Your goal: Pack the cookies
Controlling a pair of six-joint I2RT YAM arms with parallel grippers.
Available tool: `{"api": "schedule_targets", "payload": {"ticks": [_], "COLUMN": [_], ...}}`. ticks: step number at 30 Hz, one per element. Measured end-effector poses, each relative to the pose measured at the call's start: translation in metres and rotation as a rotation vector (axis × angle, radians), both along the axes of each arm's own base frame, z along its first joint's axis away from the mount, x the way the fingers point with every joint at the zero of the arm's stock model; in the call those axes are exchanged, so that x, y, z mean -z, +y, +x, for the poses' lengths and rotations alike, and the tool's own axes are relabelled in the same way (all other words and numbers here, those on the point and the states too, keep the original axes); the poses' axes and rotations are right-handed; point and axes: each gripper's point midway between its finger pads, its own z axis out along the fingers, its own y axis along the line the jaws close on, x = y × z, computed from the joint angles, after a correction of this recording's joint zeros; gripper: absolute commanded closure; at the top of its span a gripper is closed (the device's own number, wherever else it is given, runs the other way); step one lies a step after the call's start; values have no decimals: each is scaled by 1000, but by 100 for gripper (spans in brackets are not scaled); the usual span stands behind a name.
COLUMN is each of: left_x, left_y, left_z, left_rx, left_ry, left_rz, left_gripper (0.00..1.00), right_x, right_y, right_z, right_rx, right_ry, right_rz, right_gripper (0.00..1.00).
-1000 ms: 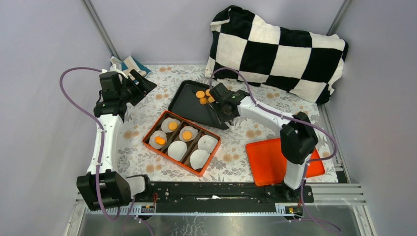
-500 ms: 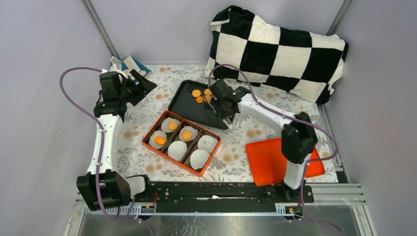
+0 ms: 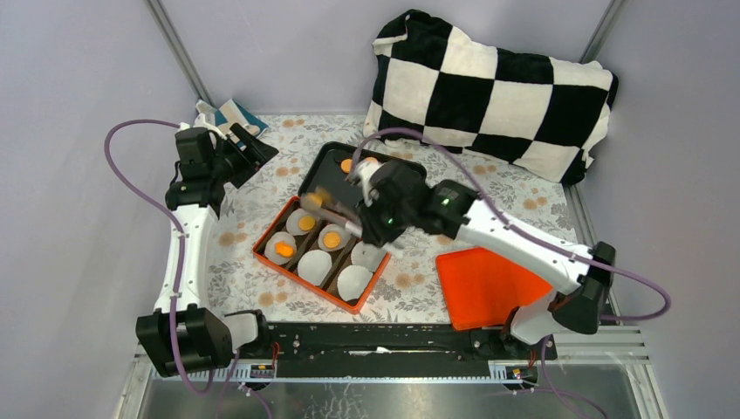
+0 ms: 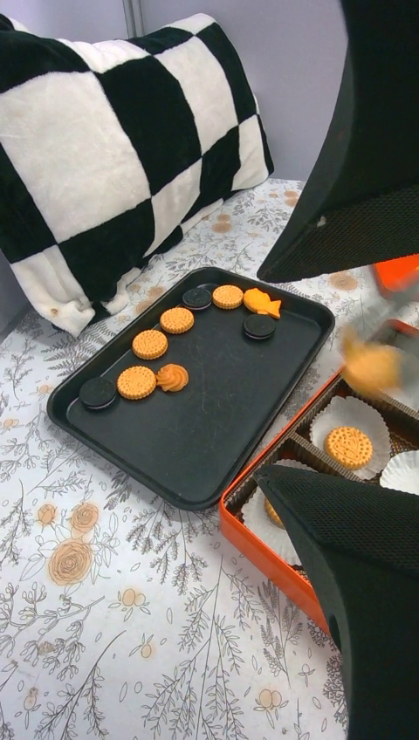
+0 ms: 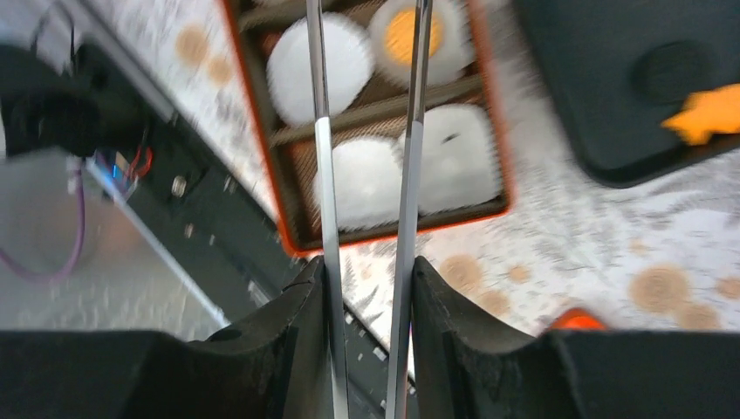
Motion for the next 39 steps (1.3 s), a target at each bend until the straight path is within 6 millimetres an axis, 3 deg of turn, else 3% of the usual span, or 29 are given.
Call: {"api": "schedule_targets", "payload": {"ticks": [4, 7, 10, 12, 16, 25, 29, 39], "left_x": [-5, -9, -10, -10, -10, -11, -12, -12], "left_y": [0, -1, -1, -1, -1, -1, -2, -3], "left_z": [-3, -6, -7, -7, -7, -7, -7, -7], "left_rx": [-1, 0, -1, -1, 0, 3, 6, 16], "left_ry": [-11, -23, -27, -27, -25, -28, -32, -34], "left_rz": [3, 5, 6, 5, 6, 8, 8, 10], "left_gripper": [19, 19, 19, 18, 18, 18, 18, 18], "right_x": [35, 55, 64, 68, 77, 78, 78, 74], "right_y": [21, 15, 11, 12, 16, 19, 20, 26], "right_z": [-54, -68, -72, -74, -80, -83, -82, -77], "right_rx": [-155, -178, -177, -179, -195, -203, -204, -196], "right_ry": [83, 130, 149, 158, 171, 170, 168, 147], "right_rz": [-84, -142, -170, -180, -201, -202, -199, -183], "right_gripper": [91, 91, 87, 75, 62, 52, 57, 58]}}
